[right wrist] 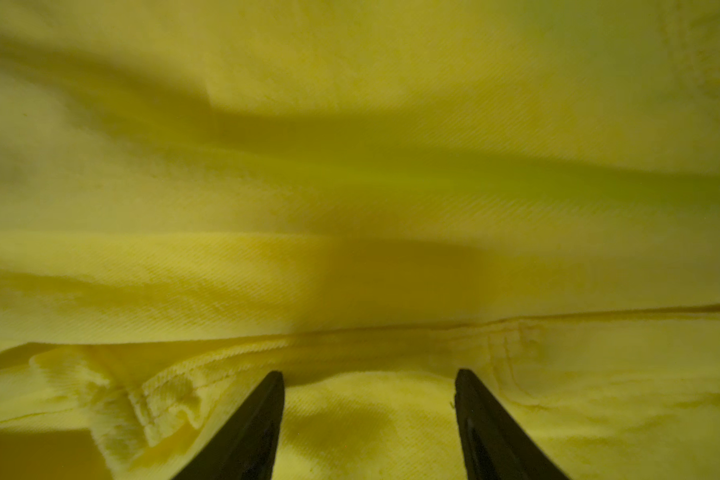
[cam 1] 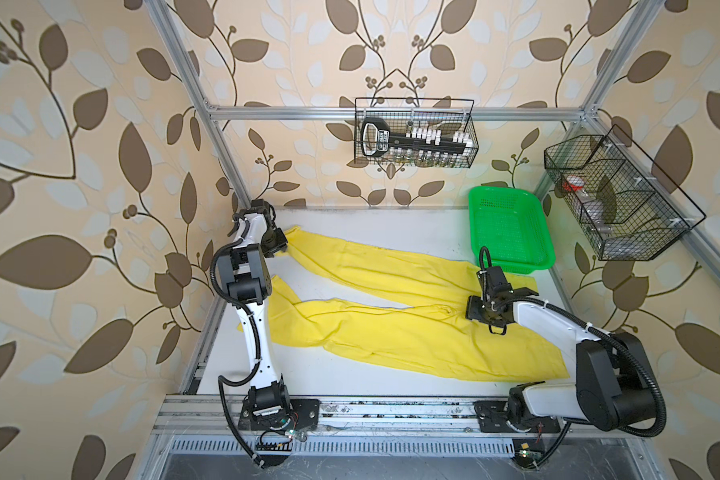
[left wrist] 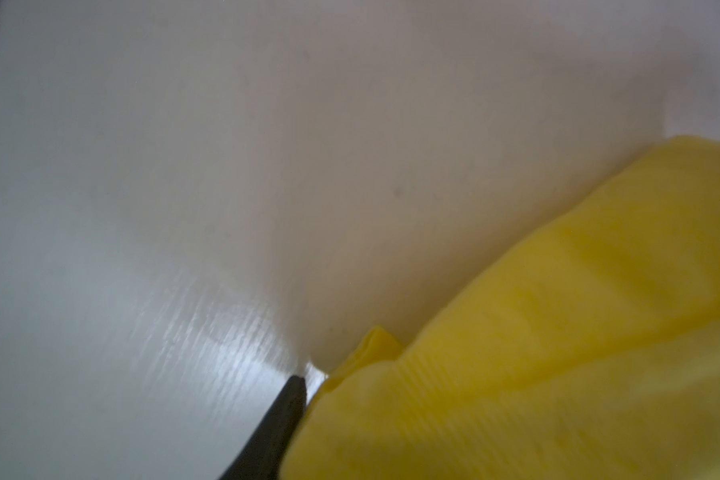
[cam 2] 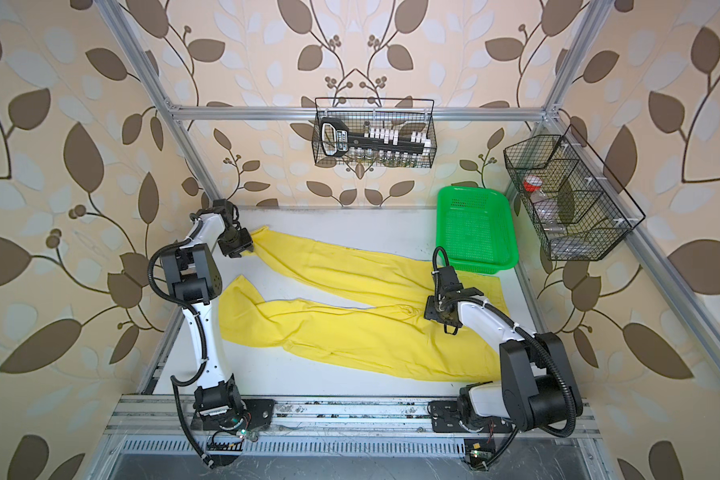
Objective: Fold and stack the trousers
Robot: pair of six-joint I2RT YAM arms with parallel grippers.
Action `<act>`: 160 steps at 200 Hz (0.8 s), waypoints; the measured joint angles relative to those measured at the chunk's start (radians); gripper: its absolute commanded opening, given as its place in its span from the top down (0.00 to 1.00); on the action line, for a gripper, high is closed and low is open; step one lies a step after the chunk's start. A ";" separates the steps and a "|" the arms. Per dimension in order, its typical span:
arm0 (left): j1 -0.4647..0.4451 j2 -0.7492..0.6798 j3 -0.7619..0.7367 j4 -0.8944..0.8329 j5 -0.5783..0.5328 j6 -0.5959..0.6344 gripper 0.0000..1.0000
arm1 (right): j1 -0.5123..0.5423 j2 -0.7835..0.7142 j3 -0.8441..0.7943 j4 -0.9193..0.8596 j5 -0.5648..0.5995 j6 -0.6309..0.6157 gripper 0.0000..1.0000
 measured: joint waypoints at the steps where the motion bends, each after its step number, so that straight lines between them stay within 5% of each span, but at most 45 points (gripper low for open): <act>1: 0.000 0.002 0.003 0.000 -0.001 0.002 0.67 | 0.000 0.000 0.000 0.000 0.000 0.000 0.34; 36: 0.000 0.040 0.070 -0.011 -0.008 0.029 0.85 | 0.000 0.000 0.000 -0.001 0.000 0.000 0.34; 72: 0.000 0.044 0.100 -0.045 -0.016 0.051 0.92 | 0.000 0.000 0.000 -0.001 0.000 0.000 0.34; 116: 0.000 0.022 0.127 -0.211 -0.034 0.088 0.93 | 0.000 0.000 0.000 0.000 0.000 0.000 0.34; 160: 0.003 -0.080 0.124 -0.373 -0.194 0.159 0.91 | 0.003 0.001 0.000 0.005 0.000 0.000 0.34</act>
